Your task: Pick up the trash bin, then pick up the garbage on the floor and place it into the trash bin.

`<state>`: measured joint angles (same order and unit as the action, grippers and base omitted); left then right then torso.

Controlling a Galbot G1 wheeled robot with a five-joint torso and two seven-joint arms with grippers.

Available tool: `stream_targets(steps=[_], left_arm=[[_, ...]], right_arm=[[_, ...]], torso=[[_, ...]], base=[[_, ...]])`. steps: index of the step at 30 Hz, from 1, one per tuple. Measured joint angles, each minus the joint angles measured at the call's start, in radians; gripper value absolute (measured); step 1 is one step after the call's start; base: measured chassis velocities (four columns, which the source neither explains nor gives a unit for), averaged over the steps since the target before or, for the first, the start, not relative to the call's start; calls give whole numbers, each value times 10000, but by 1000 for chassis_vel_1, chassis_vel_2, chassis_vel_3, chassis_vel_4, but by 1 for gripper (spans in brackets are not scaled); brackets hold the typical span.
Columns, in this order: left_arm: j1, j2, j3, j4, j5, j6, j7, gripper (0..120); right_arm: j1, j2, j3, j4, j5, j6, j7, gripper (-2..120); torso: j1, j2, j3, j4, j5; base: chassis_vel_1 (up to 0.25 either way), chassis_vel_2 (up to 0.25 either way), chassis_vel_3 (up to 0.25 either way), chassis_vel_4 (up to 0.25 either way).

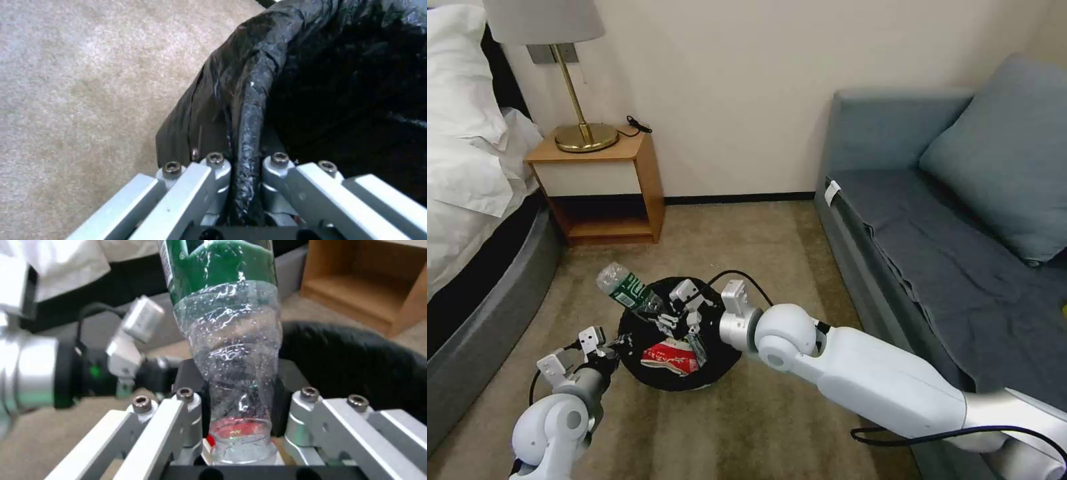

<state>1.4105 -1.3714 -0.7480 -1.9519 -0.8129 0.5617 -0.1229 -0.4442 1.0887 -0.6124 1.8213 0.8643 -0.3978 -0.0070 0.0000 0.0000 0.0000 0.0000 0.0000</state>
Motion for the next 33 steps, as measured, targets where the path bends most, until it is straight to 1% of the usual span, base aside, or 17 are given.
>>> stream_targets(steps=[3,6,7,10,11,12,15,16,17,21,23,25,26,29,30,31,33], left_arm=[[4,28,-48,-19,-72,17,-14,3],[15,64,-98,-66,-176,44,-69,3],[15,64,-98,-66,-176,44,-69,3],[40,70,-113,-115,-227,70,-111,3],[46,69,-114,-121,-231,72,-114,3],[46,69,-114,-121,-231,72,-114,3],[93,39,-119,-160,-251,85,-125,3],[106,30,-120,-169,-257,90,-129,3],[106,30,-120,-169,-257,90,-129,3],[143,25,-179,-197,-334,134,-174,3],[154,25,-199,-201,-382,162,-217,3],[172,7,-218,-201,-454,180,-295,3],[172,7,-218,-201,-454,180,-295,3],[178,-75,-231,-196,-496,180,-361,3],[190,-94,-237,-190,-501,180,-378,3],[190,-94,-237,-190,-501,180,-378,3],[235,-113,-260,-187,-543,190,-421,3]], right_arm=[[-85,-121,10,0,-81,4,-12,26],[-252,-212,47,18,-230,11,-17,42],[-252,-212,47,18,-230,11,-17,42],[-387,-218,122,30,-335,20,-20,56],[-398,-218,132,37,-346,21,-19,59],[-398,-218,132,37,-346,21,-19,59],[-426,-214,194,61,-368,28,-23,76],[-434,-213,207,65,-378,31,-26,79],[-434,-213,207,65,-378,31,-26,79],[-534,-213,366,99,-553,66,67,96],[-604,-210,462,144,-636,74,250,99],[-812,-160,670,287,-811,70,963,100],[-812,-160,670,287,-811,70,963,100],[-1288,-42,1133,398,-1204,132,1959,100],[-1503,-46,1376,418,-1482,183,2101,100],[-1503,-46,1376,418,-1482,183,2101,100],[-2099,-262,2143,621,-2035,238,2268,100]], torso=[[0,0,0,-1,0],[0,0,0,0,0],[0,0,0,0,0],[0,0,0,-1,0],[0,0,0,-1,0],[0,0,0,-1,0],[0,0,0,-1,0],[0,0,0,-1,0],[0,0,0,-1,0],[0,0,0,0,0],[0,0,0,0,0],[0,0,0,-1,0],[0,0,0,-1,0],[1,0,0,1,0],[0,0,0,0,1],[0,0,0,0,1],[0,0,0,0,1]], base=[[0,0,0,0],[0,0,0,0],[0,0,0,0],[0,0,0,0],[0,0,0,0],[0,0,0,0],[0,0,0,0],[0,0,0,0],[0,0,0,0],[0,0,0,0],[0,0,0,0],[0,0,0,0],[0,0,0,0],[0,0,0,0],[0,0,0,0],[0,0,0,0],[0,0,0,0]])
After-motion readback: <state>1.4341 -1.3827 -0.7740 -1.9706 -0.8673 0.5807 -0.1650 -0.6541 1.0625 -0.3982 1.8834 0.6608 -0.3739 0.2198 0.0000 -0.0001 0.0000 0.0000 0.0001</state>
